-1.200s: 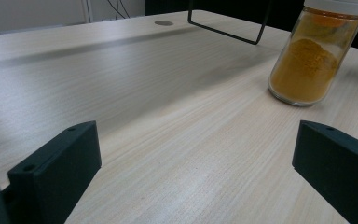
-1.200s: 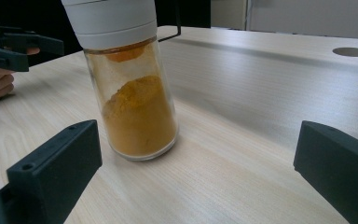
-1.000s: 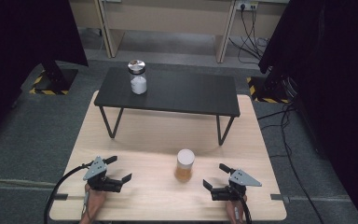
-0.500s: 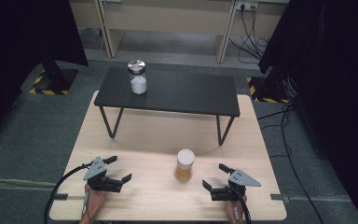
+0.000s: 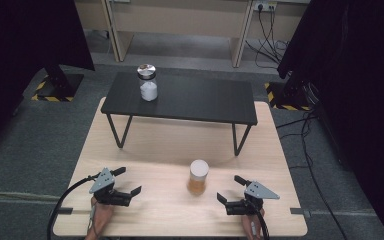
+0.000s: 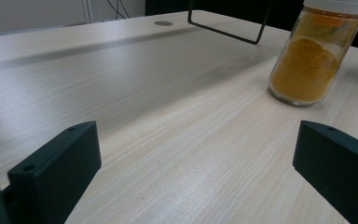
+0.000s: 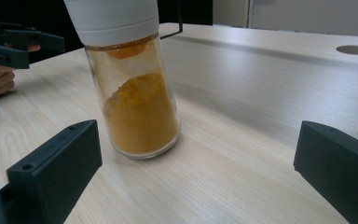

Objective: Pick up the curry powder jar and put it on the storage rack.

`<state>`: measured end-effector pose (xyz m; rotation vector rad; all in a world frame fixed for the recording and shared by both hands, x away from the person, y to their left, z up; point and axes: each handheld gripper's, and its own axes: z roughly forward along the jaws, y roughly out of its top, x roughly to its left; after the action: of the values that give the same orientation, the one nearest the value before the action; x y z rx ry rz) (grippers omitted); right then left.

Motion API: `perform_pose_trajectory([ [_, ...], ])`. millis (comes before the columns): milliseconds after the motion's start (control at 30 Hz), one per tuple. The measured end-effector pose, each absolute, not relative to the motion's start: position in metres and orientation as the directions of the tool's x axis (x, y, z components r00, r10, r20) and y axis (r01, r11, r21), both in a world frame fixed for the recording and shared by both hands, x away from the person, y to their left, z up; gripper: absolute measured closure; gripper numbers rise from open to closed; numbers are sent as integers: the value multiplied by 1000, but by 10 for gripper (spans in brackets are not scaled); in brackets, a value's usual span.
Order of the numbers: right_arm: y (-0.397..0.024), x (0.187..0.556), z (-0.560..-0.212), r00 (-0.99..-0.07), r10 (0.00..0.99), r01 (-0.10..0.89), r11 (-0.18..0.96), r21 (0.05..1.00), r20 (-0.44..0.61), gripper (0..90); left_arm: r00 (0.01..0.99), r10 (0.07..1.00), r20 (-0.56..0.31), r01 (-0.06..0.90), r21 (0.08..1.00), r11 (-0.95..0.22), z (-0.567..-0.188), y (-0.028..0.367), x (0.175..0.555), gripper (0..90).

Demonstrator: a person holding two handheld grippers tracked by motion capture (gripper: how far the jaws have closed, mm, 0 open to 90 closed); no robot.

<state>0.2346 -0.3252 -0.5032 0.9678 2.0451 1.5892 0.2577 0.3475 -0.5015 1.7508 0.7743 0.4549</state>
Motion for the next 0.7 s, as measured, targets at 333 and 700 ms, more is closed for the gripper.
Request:
perform_pose_trajectory([
  [333,-322,235,-503,-679,722,299,105,949,134,5,714,696,-81,274,947,-171,-501,348,258,2],
  [700,-292,223,-481,-678,714,276,29,961,173,6,714,696,-82,275,946,-170,-501,348,259,2],
])
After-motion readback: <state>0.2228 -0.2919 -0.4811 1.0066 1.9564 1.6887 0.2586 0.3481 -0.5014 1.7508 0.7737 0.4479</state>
